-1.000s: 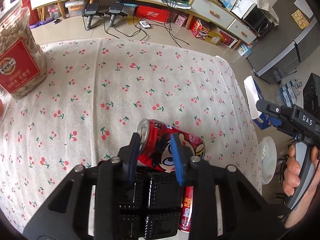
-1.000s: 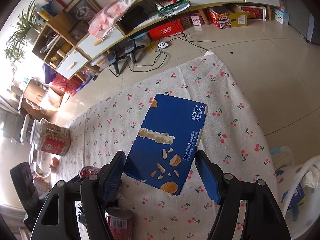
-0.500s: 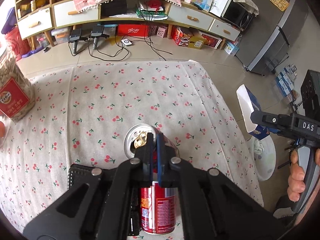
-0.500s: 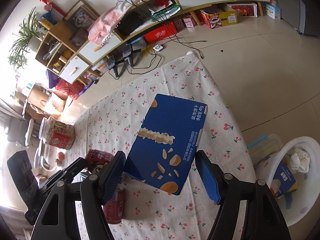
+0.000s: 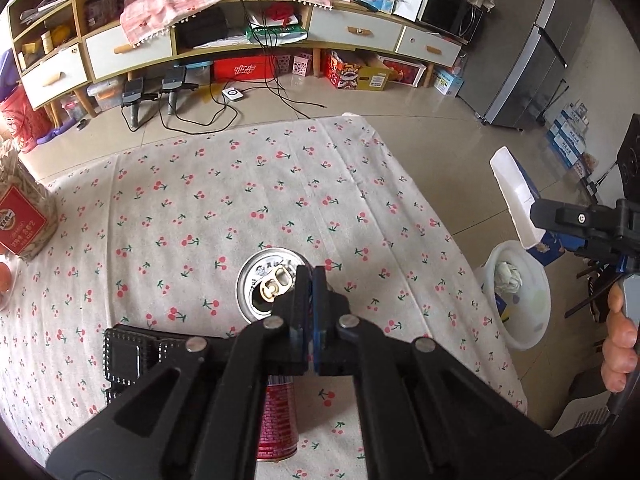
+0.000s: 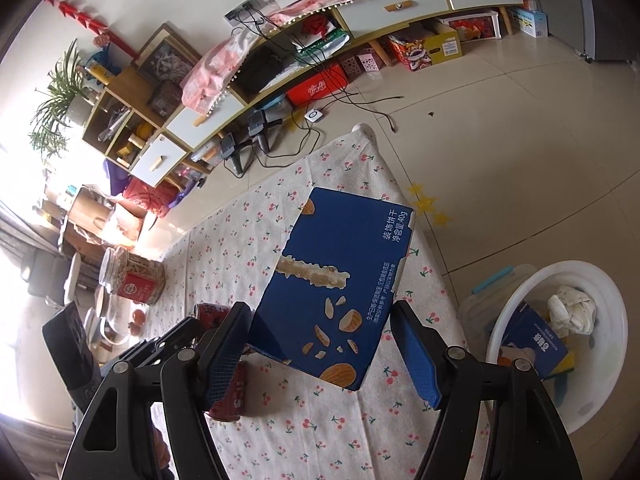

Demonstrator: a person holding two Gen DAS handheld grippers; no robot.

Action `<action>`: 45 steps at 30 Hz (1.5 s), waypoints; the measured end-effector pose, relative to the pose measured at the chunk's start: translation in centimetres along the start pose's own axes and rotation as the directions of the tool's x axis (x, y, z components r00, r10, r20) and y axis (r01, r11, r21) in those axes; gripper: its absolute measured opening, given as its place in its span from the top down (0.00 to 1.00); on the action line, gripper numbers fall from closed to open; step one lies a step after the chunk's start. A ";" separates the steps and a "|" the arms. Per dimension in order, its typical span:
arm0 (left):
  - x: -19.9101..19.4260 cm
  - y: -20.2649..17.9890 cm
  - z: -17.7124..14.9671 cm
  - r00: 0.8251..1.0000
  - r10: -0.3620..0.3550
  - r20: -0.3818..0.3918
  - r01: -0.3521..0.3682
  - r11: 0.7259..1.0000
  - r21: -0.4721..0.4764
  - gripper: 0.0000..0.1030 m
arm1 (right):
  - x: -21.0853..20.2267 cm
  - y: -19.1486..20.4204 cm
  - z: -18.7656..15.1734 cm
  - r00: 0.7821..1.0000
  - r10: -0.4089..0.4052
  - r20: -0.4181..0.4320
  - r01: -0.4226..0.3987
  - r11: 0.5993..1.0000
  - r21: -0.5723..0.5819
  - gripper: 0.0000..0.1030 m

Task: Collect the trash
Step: 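Carry box and can over the bucket and open both grippers to drop them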

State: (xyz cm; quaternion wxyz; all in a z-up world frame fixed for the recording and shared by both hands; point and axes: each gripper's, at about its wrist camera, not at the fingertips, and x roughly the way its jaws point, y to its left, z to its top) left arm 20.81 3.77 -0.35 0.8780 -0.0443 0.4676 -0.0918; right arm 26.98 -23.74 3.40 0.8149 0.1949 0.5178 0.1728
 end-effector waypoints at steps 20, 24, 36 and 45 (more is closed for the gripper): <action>-1.3 -8.9 -0.3 0.969 -0.246 0.023 0.246 0.969 -0.002 0.99 | -8.0 -15.5 -2.0 0.986 -0.160 -0.035 0.164 0.955 0.246 0.29; -0.8 -12.7 -0.1 0.950 -0.311 0.017 0.311 0.950 0.015 0.99 | -7.6 -18.5 -2.7 0.978 -0.192 -0.087 0.209 0.940 0.268 0.29; 4.1 -22.0 -1.5 0.882 -0.464 -0.085 0.466 0.885 0.004 0.99 | -6.2 -21.5 -4.3 0.943 -0.252 -0.216 0.301 0.923 0.239 0.28; 6.4 -24.3 -2.4 0.835 -0.537 -0.116 0.536 0.843 -0.042 0.99 | -7.9 -21.3 -3.1 0.962 -0.237 -0.135 0.267 0.922 0.279 0.28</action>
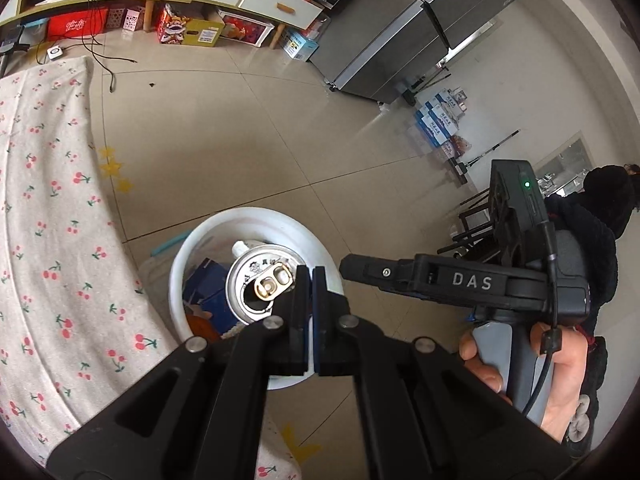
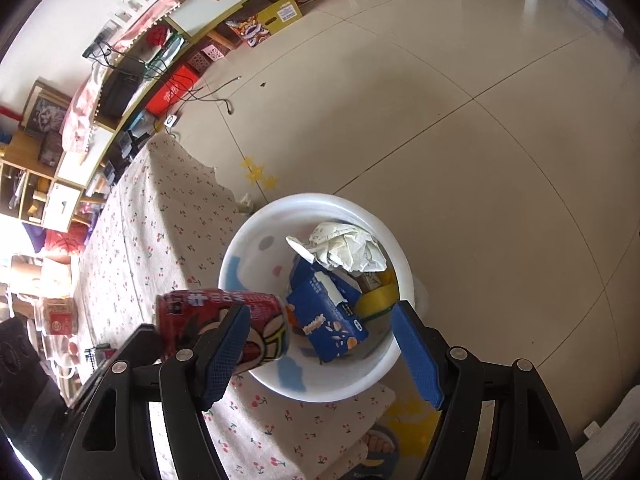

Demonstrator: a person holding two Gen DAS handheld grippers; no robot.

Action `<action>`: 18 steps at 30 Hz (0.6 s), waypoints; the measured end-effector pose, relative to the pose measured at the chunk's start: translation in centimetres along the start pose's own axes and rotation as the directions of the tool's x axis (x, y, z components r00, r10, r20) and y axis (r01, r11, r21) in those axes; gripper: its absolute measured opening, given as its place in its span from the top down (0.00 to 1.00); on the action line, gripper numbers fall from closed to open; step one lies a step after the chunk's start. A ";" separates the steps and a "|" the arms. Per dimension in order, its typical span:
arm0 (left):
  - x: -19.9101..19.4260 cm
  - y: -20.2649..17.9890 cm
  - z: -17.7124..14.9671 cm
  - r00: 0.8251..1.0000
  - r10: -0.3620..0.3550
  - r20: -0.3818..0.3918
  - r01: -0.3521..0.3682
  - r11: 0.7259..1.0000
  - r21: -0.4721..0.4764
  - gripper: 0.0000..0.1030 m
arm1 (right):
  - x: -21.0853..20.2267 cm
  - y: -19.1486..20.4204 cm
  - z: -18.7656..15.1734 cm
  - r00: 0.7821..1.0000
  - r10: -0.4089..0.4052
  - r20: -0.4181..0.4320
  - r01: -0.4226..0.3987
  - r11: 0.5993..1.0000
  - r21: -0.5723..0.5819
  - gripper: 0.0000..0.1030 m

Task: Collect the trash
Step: 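Carry box and can over the bucket and open both grippers to drop them, then move both grippers back to the table toward the black trays and red can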

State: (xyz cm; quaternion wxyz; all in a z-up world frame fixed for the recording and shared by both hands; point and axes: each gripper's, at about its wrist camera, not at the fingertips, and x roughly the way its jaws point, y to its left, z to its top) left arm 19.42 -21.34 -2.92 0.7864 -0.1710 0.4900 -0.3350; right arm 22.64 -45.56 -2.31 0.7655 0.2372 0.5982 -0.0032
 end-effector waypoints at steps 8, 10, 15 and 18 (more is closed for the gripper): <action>3.0 3.3 -1.5 0.986 0.130 -0.100 -0.129 0.991 0.017 0.89 | -0.6 0.5 0.4 0.999 0.019 0.030 -0.019 1.000 0.012 0.28; 1.1 3.6 -1.4 0.985 0.156 -0.074 -0.154 0.987 0.033 0.85 | -0.8 0.9 0.5 0.999 0.022 0.039 -0.023 1.000 0.004 0.28; -3.4 5.1 -0.9 0.966 0.254 -0.041 -0.252 0.966 0.058 0.72 | -1.0 2.4 0.8 0.997 0.045 0.065 -0.044 0.999 -0.008 0.28; -5.9 7.2 -0.9 0.953 0.299 -0.043 -0.298 0.954 0.025 0.72 | -1.1 3.8 0.7 0.995 0.060 0.074 -0.059 0.998 -0.022 0.28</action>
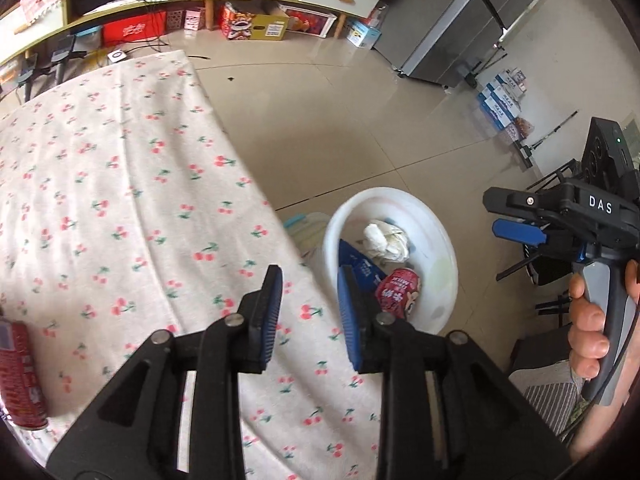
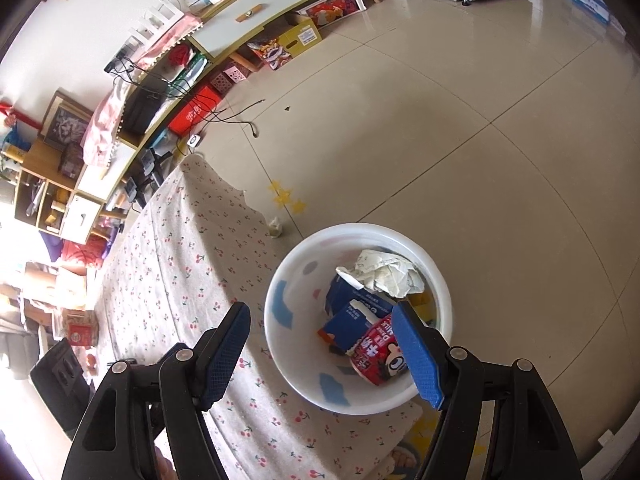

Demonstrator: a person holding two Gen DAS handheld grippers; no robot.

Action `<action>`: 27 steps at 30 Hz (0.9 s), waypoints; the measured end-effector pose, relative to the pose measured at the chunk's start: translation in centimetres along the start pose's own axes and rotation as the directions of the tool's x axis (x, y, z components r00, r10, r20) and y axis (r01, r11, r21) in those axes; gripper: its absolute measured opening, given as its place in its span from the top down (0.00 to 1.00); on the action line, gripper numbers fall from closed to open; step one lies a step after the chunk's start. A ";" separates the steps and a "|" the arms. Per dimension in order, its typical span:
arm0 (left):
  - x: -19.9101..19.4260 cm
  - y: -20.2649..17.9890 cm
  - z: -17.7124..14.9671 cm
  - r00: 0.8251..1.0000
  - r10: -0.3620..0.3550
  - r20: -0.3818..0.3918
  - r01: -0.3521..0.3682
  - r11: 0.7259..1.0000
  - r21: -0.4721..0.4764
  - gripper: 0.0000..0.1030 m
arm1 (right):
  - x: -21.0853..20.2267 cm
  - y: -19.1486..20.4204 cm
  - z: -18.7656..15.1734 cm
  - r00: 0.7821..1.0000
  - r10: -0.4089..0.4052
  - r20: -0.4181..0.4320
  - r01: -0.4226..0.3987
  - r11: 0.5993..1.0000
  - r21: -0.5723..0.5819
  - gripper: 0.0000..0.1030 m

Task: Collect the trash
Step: 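Move both grippers back to the table toward the black trays and red can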

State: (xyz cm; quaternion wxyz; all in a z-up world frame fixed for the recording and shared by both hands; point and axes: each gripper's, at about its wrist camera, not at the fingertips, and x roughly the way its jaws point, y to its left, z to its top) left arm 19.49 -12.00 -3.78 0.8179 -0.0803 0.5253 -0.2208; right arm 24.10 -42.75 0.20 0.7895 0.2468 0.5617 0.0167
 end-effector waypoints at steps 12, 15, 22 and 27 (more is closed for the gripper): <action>-11.4 13.9 -1.0 0.964 0.260 0.046 -0.244 0.943 -0.226 0.64 | 1.7 9.1 -1.8 0.998 0.058 -0.023 -0.061 0.986 -0.156 0.28; -14.3 18.2 -2.2 0.943 0.327 0.066 -0.295 0.909 -0.296 0.52 | 2.1 11.7 -2.7 0.997 0.068 -0.033 -0.073 0.975 -0.209 0.28; -14.1 24.2 -5.7 0.934 0.355 -0.035 -0.342 0.865 -0.366 0.51 | 4.3 17.7 -5.9 0.990 0.084 -0.116 -0.118 0.937 -0.329 0.28; -13.1 24.8 -6.5 0.933 0.352 -0.073 -0.356 0.876 -0.325 0.51 | 5.5 23.4 -10.1 0.965 0.152 -0.215 -0.236 0.864 -0.444 0.28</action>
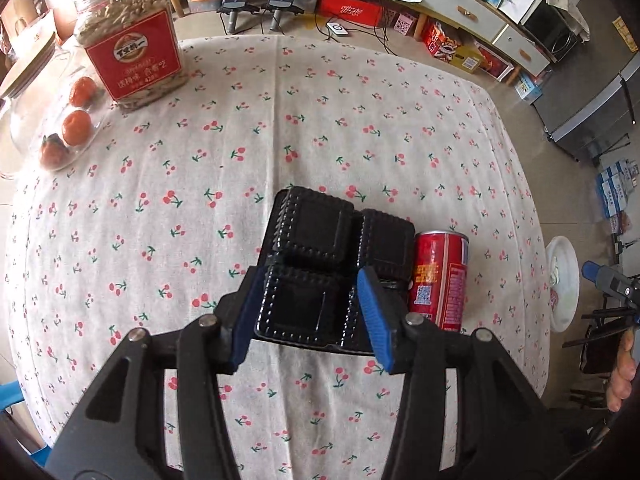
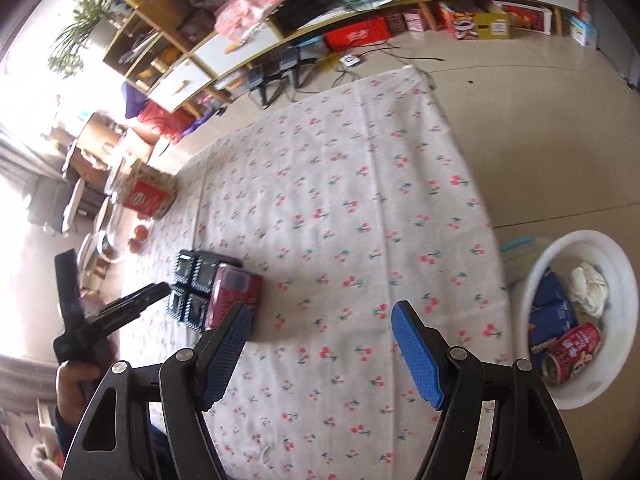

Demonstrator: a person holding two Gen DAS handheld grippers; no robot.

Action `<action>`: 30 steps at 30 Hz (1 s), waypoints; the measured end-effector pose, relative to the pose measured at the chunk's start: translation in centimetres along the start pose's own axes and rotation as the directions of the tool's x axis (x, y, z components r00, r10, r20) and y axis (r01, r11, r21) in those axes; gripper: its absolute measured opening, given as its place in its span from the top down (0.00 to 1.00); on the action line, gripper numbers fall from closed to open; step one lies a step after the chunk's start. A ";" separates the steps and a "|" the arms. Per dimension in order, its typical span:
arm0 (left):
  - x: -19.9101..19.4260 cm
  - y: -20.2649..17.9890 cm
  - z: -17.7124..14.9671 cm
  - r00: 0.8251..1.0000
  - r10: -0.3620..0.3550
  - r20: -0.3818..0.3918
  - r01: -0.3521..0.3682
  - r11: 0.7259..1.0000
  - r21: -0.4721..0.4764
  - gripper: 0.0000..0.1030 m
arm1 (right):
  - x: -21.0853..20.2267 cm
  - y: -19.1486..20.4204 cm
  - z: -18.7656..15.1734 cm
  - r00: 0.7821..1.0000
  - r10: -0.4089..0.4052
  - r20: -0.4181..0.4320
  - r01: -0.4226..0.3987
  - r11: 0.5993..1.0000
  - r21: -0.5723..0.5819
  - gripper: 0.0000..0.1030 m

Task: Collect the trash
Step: 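Move both grippers back to the table toward the black trays and red can, then grasp the black plastic tray stack with the left gripper while the right grasps the red can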

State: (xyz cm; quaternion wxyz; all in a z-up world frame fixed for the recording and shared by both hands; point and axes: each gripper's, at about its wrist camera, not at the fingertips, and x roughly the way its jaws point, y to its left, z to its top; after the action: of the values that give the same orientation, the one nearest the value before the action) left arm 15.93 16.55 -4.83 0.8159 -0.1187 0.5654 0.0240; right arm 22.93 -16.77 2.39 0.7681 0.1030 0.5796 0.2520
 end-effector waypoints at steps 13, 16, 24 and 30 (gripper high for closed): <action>2.3 0.1 0.2 0.998 0.035 -0.045 -0.031 0.997 0.074 0.45 | 7.2 6.3 -1.6 0.996 0.039 -0.074 -0.041 0.999 -0.033 0.28; 2.8 0.1 0.2 0.997 0.045 -0.055 -0.040 0.996 0.082 0.45 | 7.7 6.4 -1.4 0.997 0.038 -0.073 -0.039 0.999 -0.014 0.28; 3.0 0.5 -0.2 0.998 0.010 -0.055 -0.007 0.998 0.067 0.45 | 9.4 6.8 -1.1 0.995 0.040 -0.096 -0.040 0.999 0.009 0.28; 3.5 0.4 -0.9 0.997 0.014 -0.072 -0.009 0.998 0.069 0.45 | 11.0 7.2 -1.3 0.992 0.044 -0.115 -0.041 0.999 0.026 0.28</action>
State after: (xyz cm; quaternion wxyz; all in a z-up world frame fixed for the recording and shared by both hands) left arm 16.30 16.36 -8.43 0.7984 -0.0881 0.5956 0.0049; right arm 22.01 -5.19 -3.95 0.7264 0.1094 0.6238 0.2671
